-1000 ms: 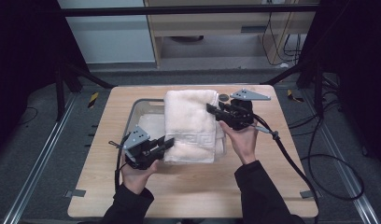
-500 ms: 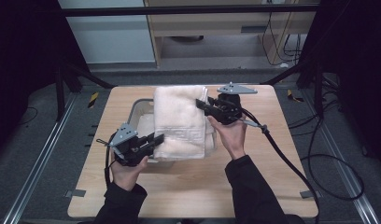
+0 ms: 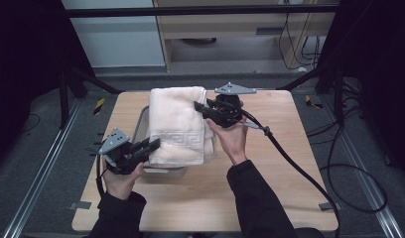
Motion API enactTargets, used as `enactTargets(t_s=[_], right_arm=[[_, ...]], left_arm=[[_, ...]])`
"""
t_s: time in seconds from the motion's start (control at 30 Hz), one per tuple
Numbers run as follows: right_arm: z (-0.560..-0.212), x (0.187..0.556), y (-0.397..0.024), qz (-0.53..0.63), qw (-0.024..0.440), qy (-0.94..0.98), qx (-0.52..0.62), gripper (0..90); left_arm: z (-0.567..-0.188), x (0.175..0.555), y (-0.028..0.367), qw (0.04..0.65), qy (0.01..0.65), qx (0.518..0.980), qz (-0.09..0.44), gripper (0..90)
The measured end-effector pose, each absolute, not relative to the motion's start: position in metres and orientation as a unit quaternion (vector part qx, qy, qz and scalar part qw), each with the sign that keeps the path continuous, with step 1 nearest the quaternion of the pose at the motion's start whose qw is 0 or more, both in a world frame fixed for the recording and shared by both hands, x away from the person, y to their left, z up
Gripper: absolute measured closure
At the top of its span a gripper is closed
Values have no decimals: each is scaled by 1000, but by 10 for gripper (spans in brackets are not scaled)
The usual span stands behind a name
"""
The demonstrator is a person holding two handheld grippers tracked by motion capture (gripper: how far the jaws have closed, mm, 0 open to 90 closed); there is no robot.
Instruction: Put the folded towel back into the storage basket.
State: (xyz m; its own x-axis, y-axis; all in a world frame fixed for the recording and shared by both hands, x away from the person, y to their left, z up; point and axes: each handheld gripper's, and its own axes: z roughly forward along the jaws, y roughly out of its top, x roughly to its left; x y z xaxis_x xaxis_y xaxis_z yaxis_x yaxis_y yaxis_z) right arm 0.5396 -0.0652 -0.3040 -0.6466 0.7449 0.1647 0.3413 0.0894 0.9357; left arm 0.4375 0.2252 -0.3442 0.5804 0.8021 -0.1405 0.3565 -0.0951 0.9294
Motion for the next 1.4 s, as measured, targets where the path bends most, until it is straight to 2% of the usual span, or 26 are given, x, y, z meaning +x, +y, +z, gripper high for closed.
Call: enactTargets(t_s=[0.8,1.4], right_arm=[[-304,559,-12,553,176,725,371,668],[-322,575,12,548,166,727,380,668]], left_arm=[[-347,447,265,523,449,690,219,760],[-360,460,282,495,476,690,230,760]])
